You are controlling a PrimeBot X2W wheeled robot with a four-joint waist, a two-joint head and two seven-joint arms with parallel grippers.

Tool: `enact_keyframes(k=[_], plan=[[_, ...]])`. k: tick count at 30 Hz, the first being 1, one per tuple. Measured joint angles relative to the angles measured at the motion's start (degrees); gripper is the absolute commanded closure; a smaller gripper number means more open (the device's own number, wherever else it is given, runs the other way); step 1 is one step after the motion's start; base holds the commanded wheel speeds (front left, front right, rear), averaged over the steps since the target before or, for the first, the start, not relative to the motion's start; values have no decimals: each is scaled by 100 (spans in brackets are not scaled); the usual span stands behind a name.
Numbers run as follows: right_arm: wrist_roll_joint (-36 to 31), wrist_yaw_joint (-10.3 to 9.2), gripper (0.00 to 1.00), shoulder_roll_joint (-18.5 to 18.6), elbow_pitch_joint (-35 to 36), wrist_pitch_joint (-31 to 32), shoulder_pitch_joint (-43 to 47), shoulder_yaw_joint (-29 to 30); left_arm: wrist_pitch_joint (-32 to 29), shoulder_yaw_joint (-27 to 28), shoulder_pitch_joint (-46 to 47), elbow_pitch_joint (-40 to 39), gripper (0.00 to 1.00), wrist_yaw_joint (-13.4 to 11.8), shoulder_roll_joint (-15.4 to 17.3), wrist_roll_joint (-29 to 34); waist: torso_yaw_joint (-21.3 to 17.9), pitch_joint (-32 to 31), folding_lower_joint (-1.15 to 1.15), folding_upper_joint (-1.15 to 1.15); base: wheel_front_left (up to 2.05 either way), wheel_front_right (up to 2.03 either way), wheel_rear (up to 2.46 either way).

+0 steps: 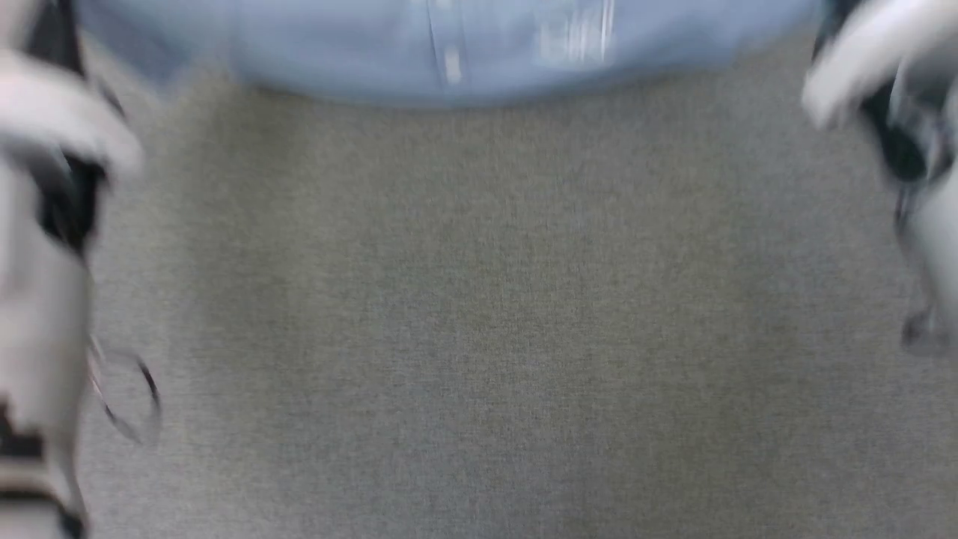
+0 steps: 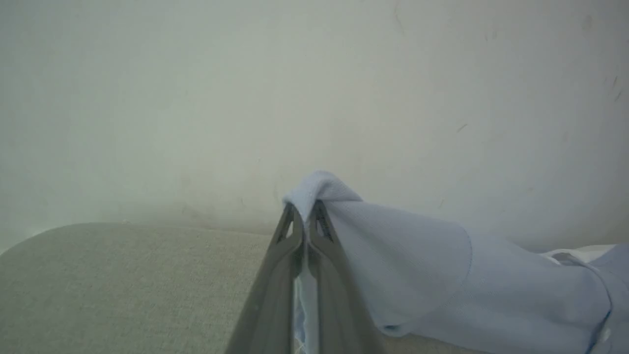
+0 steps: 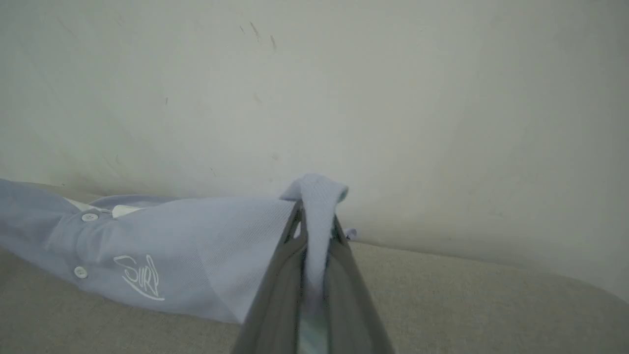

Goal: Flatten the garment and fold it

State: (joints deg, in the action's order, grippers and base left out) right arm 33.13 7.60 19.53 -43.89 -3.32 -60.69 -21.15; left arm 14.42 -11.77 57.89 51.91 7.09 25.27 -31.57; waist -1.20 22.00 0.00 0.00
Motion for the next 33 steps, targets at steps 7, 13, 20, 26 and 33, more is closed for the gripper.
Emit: enact_keyframes(k=[7, 13, 20, 26, 33], plan=[[747, 0, 100, 513, 1295, 336, 2429, 162, 0, 168, -2661, -1139, 100, -103, -45, -479, 86, -758, -2, 0, 0, 0, 0], [910, 0, 100, 646, 2307, 727, 4321, 1066, -542, 264, -4862, -2998, 100, -889, -131, -704, 145, -1374, -3, 0, 0, 0, 0], [693, 0, 100, 108, 3439, 1300, 6234, 2190, -1488, 356, -7066, -5114, 100, -2026, 67, -727, 201, -1857, -2, 0, 0, 0, 0], [383, 0, 100, -622, 4050, 1727, 7490, 2981, -2171, 344, -8206, -5969, 100, -2616, 146, -793, 292, -2017, -1, 0, 0, 0, 0], [-515, 0, 100, -1187, 4511, 2173, 8412, 3481, -2480, 234, -8776, -6143, 100, -2740, 157, -882, 387, -2083, -1, 0, 0, 0, 0]])
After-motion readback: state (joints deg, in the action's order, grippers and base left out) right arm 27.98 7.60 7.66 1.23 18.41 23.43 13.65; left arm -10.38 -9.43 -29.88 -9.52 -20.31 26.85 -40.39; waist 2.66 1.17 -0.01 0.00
